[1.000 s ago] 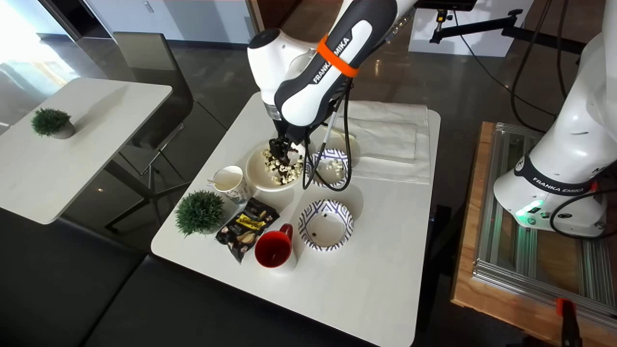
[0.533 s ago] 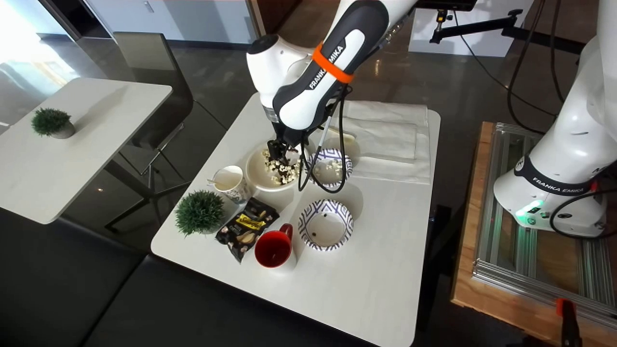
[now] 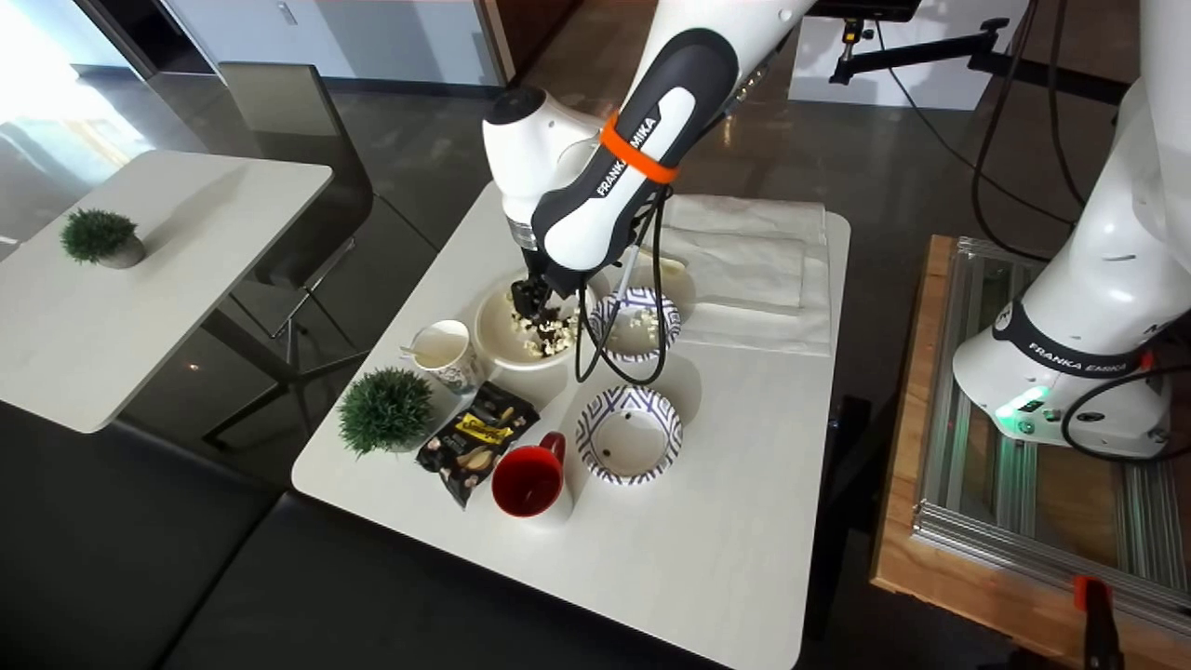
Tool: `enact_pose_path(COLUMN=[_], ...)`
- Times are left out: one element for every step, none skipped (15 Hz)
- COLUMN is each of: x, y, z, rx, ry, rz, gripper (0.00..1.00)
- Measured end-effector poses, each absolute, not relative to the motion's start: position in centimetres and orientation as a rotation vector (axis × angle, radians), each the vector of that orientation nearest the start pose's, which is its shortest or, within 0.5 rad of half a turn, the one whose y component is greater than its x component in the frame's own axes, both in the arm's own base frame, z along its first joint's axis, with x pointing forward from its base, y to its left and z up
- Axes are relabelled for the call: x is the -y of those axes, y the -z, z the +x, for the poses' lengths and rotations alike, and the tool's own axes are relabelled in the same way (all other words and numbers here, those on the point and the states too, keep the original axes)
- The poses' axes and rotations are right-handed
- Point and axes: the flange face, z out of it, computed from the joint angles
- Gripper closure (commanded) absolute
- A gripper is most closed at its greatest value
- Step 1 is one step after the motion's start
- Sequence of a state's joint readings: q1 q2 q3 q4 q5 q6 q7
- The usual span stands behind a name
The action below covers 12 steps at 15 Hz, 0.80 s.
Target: Pick one of the white things on the white plate and put it on the bowl
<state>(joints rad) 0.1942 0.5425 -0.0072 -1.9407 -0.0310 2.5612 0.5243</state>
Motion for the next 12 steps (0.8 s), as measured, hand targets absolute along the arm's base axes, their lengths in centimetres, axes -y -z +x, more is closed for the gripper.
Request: enact_pose_path(x=[-11.9,-12.0,-12.1,-12.1,-12.2,-12.2,-12.2,-12.3,-12.3,-12.3,-12.3,-12.3], y=[-20.4,-20.1,-19.8,-19.5,-19.4,-19.3,-19.1,-19.1,-19.0,-18.9,-18.8,-18.7], z=[62.0,62.1,62.2,62.3,62.4,62.5,62.7,62.8,62.9,63.0,63.1,63.2], rx=[-0.480,-0.473,-0.469,-0.464,-0.459,-0.454,-0.448,-0.441,-0.438,-0.434,-0.432,-0.426], ry=[0.131,0.137,0.140,0.145,0.150,0.154,0.158,0.163,0.171,0.178,0.183,0.189], rz=[-3.093,-3.092,-3.092,-3.091,-3.091,-3.091,-3.090,-3.090,-3.088,-3.086,-3.085,-3.084], gripper=[0.09,0.21,0.20,0.22,0.28,0.27,0.28,0.31,0.34,0.35,0.39,0.42])
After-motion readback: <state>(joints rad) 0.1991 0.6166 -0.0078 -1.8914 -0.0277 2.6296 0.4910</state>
